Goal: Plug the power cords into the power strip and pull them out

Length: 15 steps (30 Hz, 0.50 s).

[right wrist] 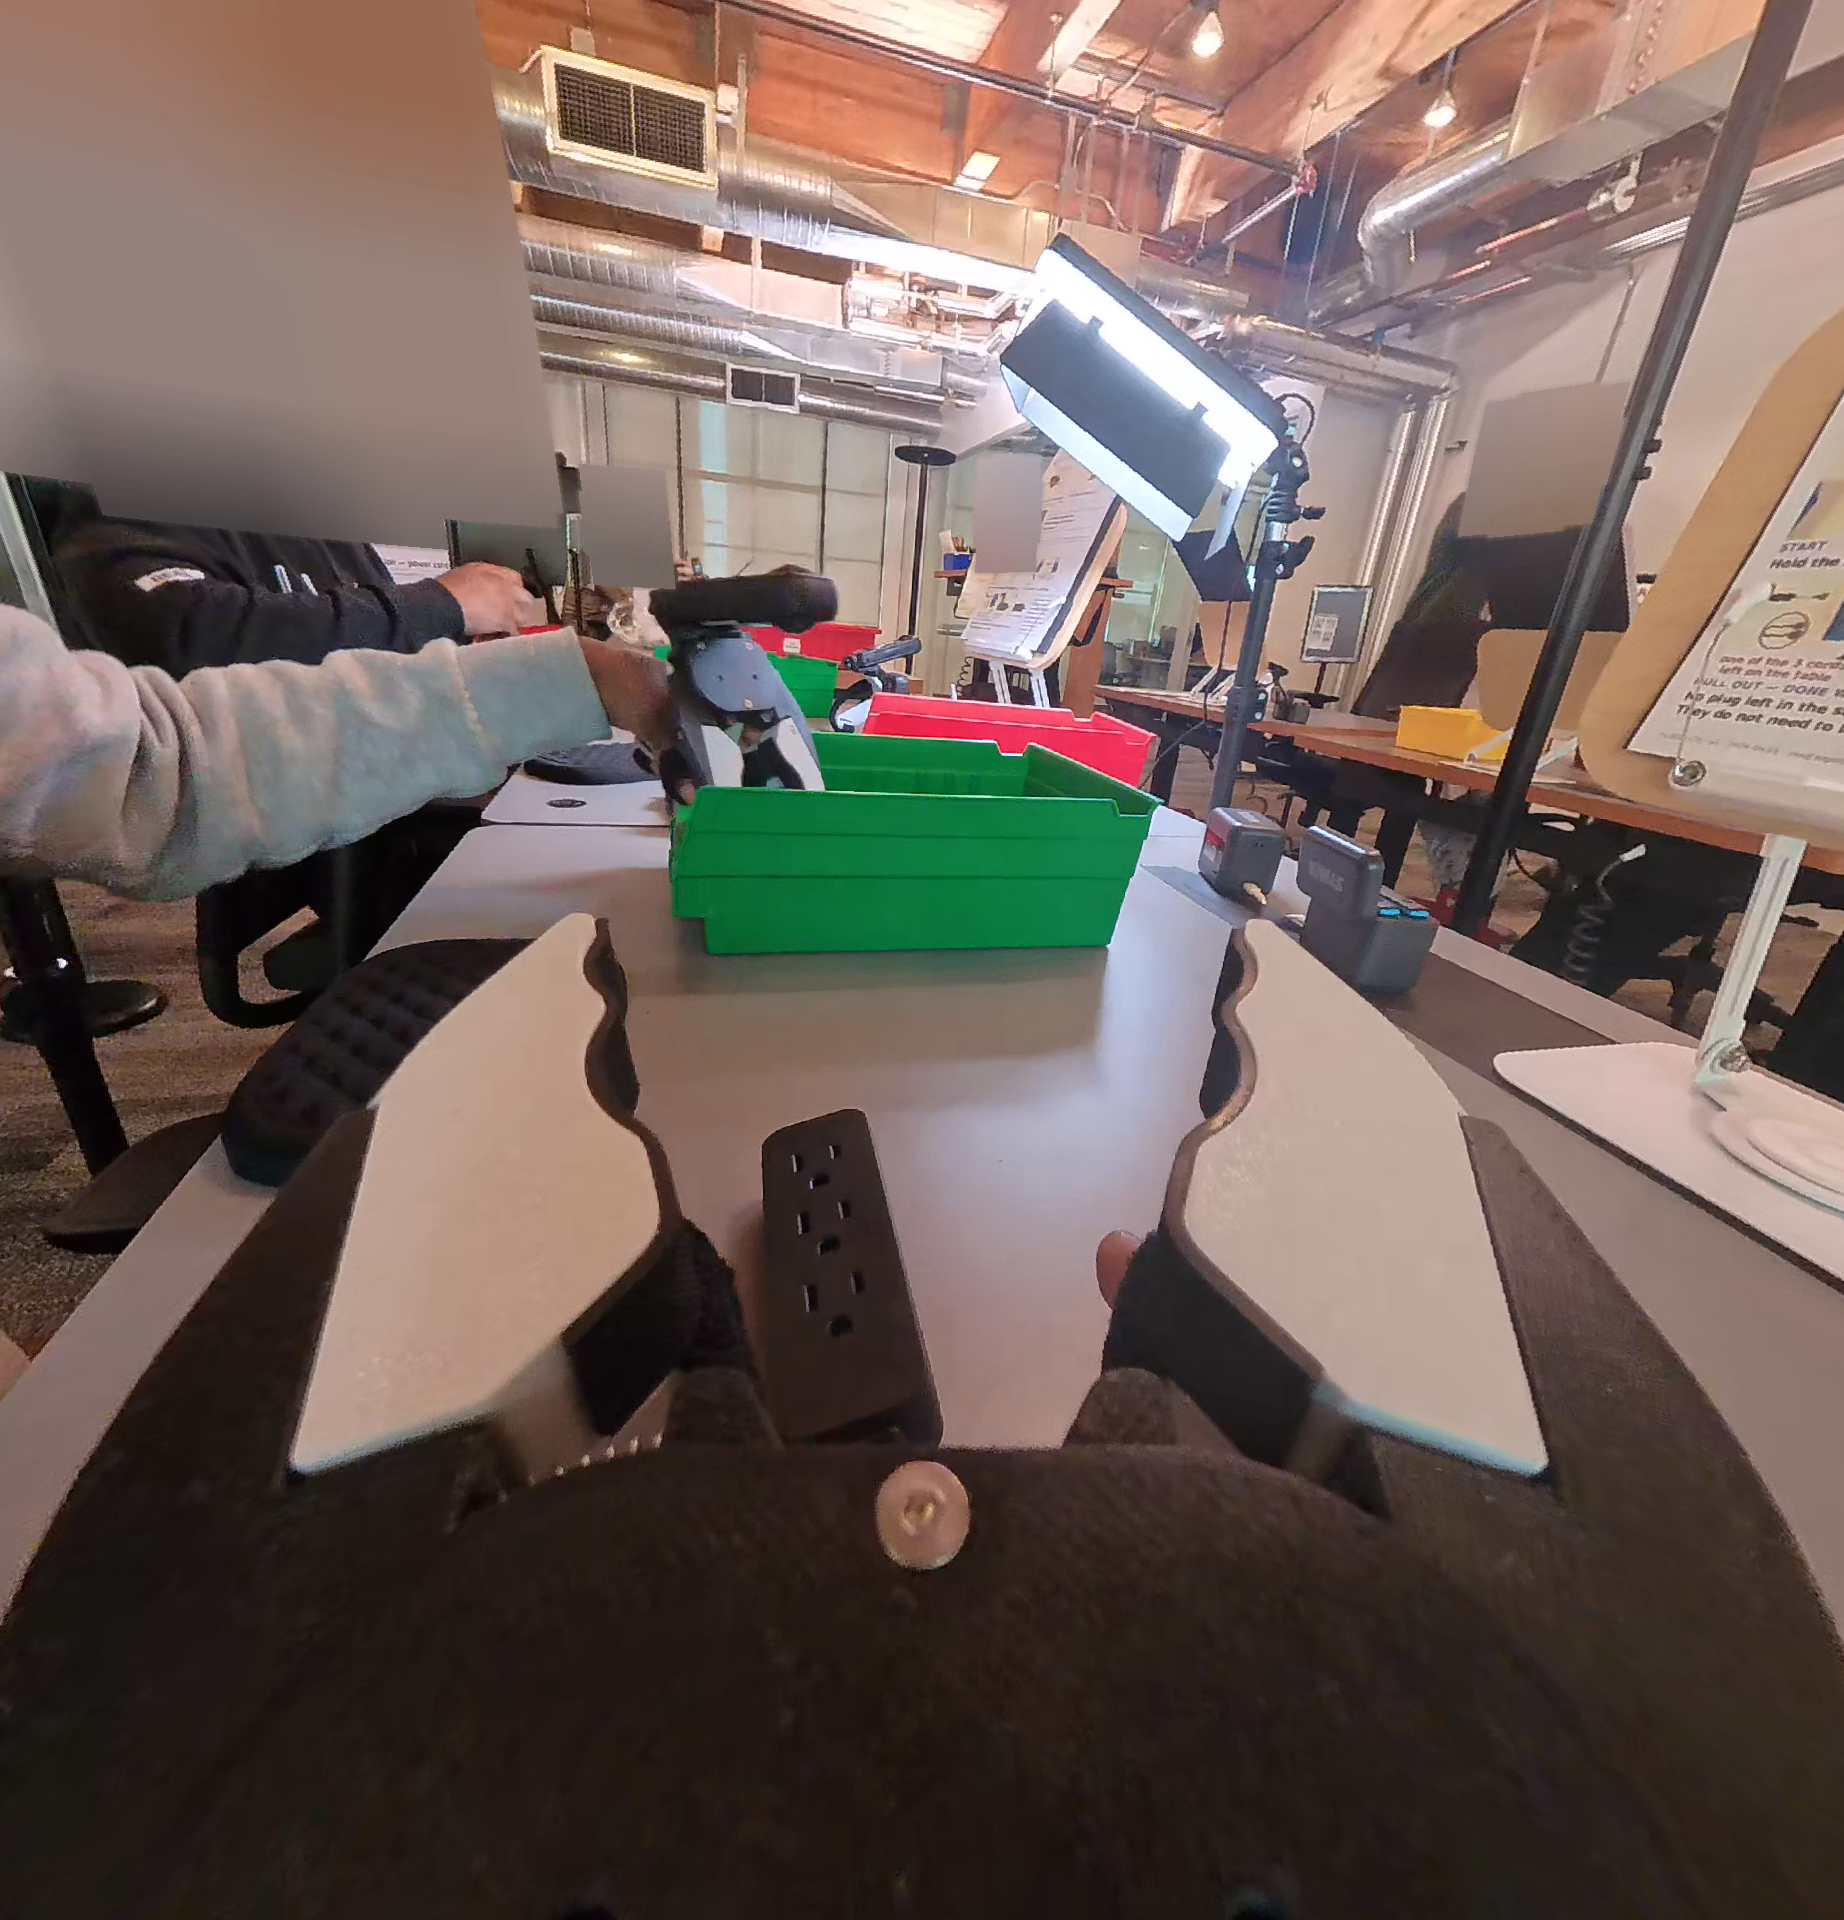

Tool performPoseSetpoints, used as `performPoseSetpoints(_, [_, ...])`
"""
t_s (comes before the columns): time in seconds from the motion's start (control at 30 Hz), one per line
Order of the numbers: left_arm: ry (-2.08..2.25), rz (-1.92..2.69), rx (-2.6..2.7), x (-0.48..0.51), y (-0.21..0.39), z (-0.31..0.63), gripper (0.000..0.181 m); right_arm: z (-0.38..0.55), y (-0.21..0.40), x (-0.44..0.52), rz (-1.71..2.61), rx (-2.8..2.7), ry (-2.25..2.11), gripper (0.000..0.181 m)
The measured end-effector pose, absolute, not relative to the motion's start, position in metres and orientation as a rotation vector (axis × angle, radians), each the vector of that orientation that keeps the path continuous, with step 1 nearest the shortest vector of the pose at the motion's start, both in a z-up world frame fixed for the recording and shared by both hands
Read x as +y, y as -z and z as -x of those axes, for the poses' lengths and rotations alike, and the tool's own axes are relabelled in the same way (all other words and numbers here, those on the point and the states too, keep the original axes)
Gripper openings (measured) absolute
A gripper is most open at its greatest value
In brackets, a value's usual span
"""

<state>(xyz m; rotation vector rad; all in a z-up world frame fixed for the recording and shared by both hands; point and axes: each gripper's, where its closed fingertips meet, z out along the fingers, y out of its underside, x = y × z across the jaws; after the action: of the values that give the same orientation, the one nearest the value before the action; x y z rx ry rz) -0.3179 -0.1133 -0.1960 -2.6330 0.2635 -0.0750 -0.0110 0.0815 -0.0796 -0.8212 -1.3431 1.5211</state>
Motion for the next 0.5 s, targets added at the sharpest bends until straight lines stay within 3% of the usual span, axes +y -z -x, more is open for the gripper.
performPoseSetpoints(0.07, [0.163,2.660,0.271,-0.112,0.203,0.316,0.062,0.011,0.081,0.081,0.819,-1.352,-1.512,0.108])
performPoseSetpoints(0.17, [0.231,2.692,0.291,-0.115,0.206,0.314,0.028,0.012,0.082,0.081,0.819,-1.360,-1.504,0.108])
performPoseSetpoints(0.5, [-0.040,2.359,0.214,-0.103,0.124,0.338,0.024,0.012,0.084,0.079,0.807,-1.382,-1.464,0.106])
